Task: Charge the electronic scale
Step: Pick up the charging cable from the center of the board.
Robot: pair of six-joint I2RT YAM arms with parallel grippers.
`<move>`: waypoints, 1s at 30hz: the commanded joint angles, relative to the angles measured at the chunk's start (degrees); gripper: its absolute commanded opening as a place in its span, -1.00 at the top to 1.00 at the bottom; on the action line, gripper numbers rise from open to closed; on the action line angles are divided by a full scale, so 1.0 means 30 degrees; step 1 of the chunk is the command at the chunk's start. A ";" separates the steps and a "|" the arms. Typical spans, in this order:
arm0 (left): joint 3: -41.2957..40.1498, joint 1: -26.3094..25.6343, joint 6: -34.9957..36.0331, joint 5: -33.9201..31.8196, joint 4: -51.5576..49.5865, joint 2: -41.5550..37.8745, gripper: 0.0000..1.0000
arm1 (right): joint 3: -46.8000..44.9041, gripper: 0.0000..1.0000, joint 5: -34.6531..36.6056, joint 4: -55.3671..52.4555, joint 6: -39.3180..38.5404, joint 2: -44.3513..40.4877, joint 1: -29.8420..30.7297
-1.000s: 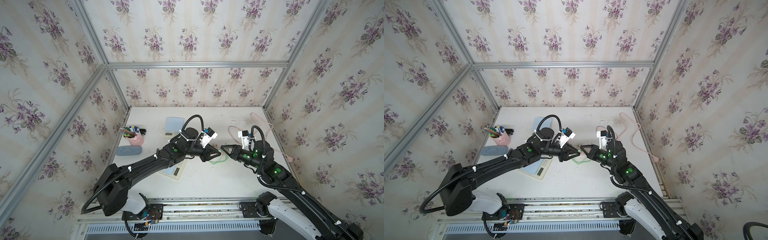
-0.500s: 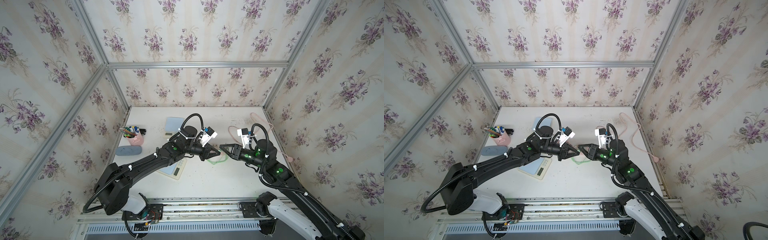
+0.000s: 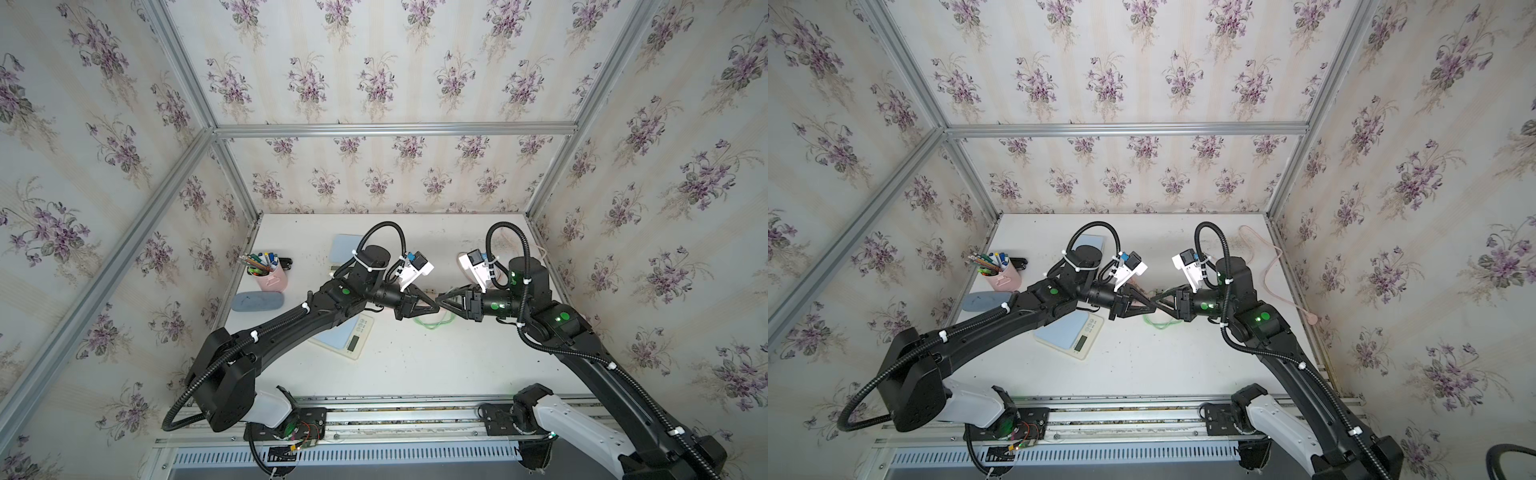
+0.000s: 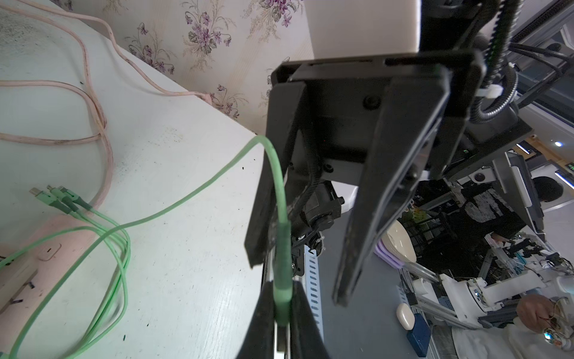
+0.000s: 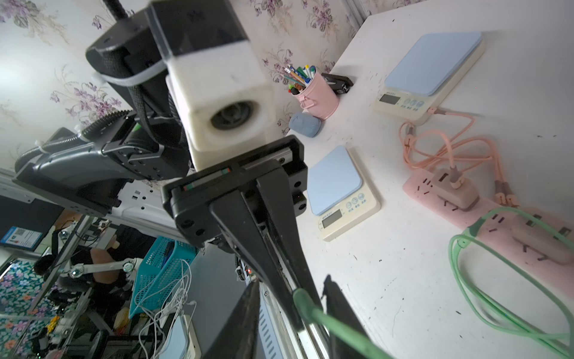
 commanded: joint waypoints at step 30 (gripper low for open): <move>-0.1440 0.1687 0.0661 -0.6538 -0.0655 -0.1655 -0.08 | 1.1139 1.00 2.0758 -1.1015 -0.2712 0.1305 -0.3476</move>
